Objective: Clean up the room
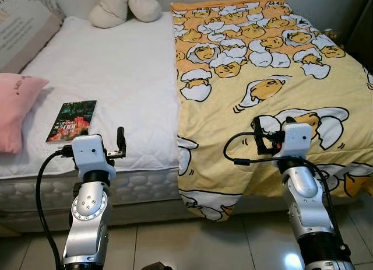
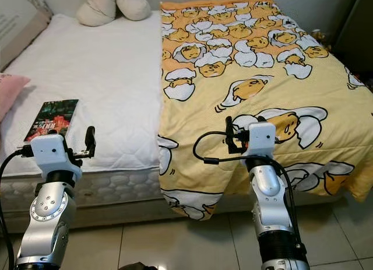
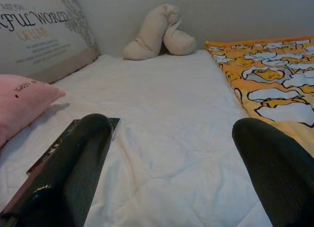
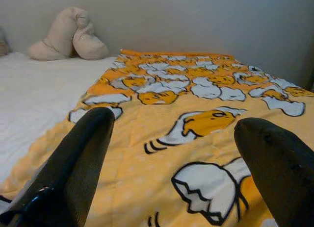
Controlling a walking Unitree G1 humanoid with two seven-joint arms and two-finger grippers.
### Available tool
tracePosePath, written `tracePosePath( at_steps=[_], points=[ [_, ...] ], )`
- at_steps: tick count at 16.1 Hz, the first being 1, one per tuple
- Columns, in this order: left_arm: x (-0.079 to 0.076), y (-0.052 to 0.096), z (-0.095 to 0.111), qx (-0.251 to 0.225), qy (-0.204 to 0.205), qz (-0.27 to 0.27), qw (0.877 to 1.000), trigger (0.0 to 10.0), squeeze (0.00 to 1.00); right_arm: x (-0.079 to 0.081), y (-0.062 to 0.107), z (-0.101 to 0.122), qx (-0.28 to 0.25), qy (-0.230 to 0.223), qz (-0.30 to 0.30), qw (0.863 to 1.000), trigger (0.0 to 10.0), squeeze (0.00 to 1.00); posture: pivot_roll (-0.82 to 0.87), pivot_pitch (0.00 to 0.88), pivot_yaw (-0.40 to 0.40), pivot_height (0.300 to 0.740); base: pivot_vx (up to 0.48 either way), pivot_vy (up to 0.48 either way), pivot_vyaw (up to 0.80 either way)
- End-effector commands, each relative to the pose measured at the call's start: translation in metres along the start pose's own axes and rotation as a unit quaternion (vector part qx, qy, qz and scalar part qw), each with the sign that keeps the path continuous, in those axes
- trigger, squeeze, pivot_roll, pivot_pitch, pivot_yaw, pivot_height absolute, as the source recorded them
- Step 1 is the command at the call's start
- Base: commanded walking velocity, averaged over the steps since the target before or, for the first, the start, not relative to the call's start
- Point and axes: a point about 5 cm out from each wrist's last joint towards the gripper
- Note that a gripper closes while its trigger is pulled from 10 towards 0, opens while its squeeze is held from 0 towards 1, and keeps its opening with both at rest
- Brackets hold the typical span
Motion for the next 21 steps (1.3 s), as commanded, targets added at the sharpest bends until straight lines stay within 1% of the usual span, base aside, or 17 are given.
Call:
tracePosePath(
  at_steps=[1, 6, 7, 9, 10, 11, 12, 13, 14, 15, 16, 17, 19, 21],
  points=[
    [0.003, 0.0, -0.003, 0.01, -0.009, 0.001, 1.0, 10.0, 1.0, 0.002, -0.004, 0.008, -0.018, -0.001, 0.007, 1.0, 10.0, 1.0, -0.12, 0.0, 0.09, 0.74, 0.0, 0.0, 0.0],
    [0.0, 0.001, -0.006, 0.015, -0.003, -0.004, 1.0, 10.0, 1.0, 0.003, -0.007, 0.012, -0.023, -0.001, 0.008, 1.0, 10.0, 1.0, -0.13, 0.0, 0.088, 0.74, 0.0, 0.0, 0.0],
    [-0.005, 0.002, -0.008, 0.021, 0.002, -0.02, 1.0, 10.0, 1.0, 0.002, -0.01, 0.014, -0.027, -0.006, 0.011, 1.0, 10.0, 1.0, -0.13, 0.0, 0.087, 0.74, 0.0, 0.0, 0.0],
    [-0.006, 0.004, -0.011, 0.029, -0.002, -0.028, 0.999, 10.0, 1.0, 0.0, -0.01, 0.013, -0.025, -0.009, 0.014, 1.0, 10.0, 1.0, -0.12, 0.0, 0.087, 0.74, 0.0, 0.0, 0.0],
    [-0.006, 0.005, -0.013, 0.035, -0.006, -0.027, 0.999, 10.0, 0.8, 0.001, -0.009, 0.013, -0.021, -0.007, 0.018, 1.0, 10.0, 1.0, -0.12, 0.0, 0.085, 0.74, 0.0, 0.0, 0.0],
    [-0.005, 0.006, -0.014, 0.039, -0.009, -0.025, 0.999, 10.0, 0.0, 0.011, -0.008, 0.012, -0.02, -0.007, 0.046, 0.999, 10.0, 0.0, -0.12, 0.0, 0.084, 0.74, 0.0, 0.0, 0.0],
    [-0.006, 0.006, -0.014, 0.036, -0.01, -0.024, 0.999, 10.0, 0.0, 0.017, -0.007, 0.015, -0.03, -0.017, 0.065, 0.997, 10.0, 0.0, -0.11, 0.0, 0.083, 0.74, 0.0, 0.0, 0.58],
    [-0.007, 0.006, -0.013, 0.035, -0.011, -0.025, 0.999, 10.0, 0.0, 0.021, -0.008, 0.016, -0.029, -0.003, 0.082, 0.996, 10.0, 0.0, -0.11, 0.0, 0.081, 0.74, 0.0, 0.0, 0.63],
    [-0.008, 0.006, -0.013, 0.035, -0.012, -0.027, 0.999, 10.0, 0.0, 0.022, -0.008, 0.016, -0.028, 0.001, 0.084, 0.996, 10.0, 0.0, -0.11, 0.0, 0.079, 0.74, 0.0, 0.0, 0.63],
    [-0.009, 0.006, -0.013, 0.034, -0.009, -0.032, 0.999, 10.0, 0.0, 0.019, -0.01, 0.014, -0.021, 0.001, 0.072, 0.997, 10.0, 0.0, -0.11, 0.0, 0.077, 0.74, 0.0, 0.0, 0.63],
    [-0.011, 0.008, -0.013, 0.035, 0.009, -0.047, 0.998, 10.0, 0.0, 0.017, -0.011, 0.014, -0.018, -0.004, 0.067, 0.998, 10.0, 0.0, -0.11, 0.0, 0.072, 0.74, 0.0, 0.0, 0.63],
    [-0.012, 0.011, -0.009, 0.02, 0.001, -0.057, 0.998, 10.0, 0.0, 0.014, -0.012, 0.012, -0.011, -0.01, 0.067, 0.998, 10.0, 0.0, -0.1, 0.0, 0.06, 0.74, 0.27, -0.356, 0.57],
    [-0.012, 0.011, -0.011, 0.023, 0.009, -0.043, 0.999, 10.0, 0.0, 0.014, -0.011, 0.011, -0.006, -0.01, 0.071, 0.997, 10.0, 0.0, -0.1, 0.0, 0.057, 0.74, 0.135, -0.407, 0.56],
    [-0.011, 0.01, -0.011, 0.021, 0.012, -0.027, 0.999, 10.0, 0.0, 0.012, -0.012, 0.007, 0.01, -0.02, 0.064, 0.998, 10.0, 0.0, -0.1, 0.0, 0.06, 0.74, 0.0, -0.461, 0.56]
  ],
)
Point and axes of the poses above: a point about 5 cm out from each wrist's last joint towards the gripper, its own y axis pointing back from the gripper into the wrist, its own z axis along the axis of the wrist's last joint, x = y × z, and after that the axes turned 9 degrees about y, right-handed
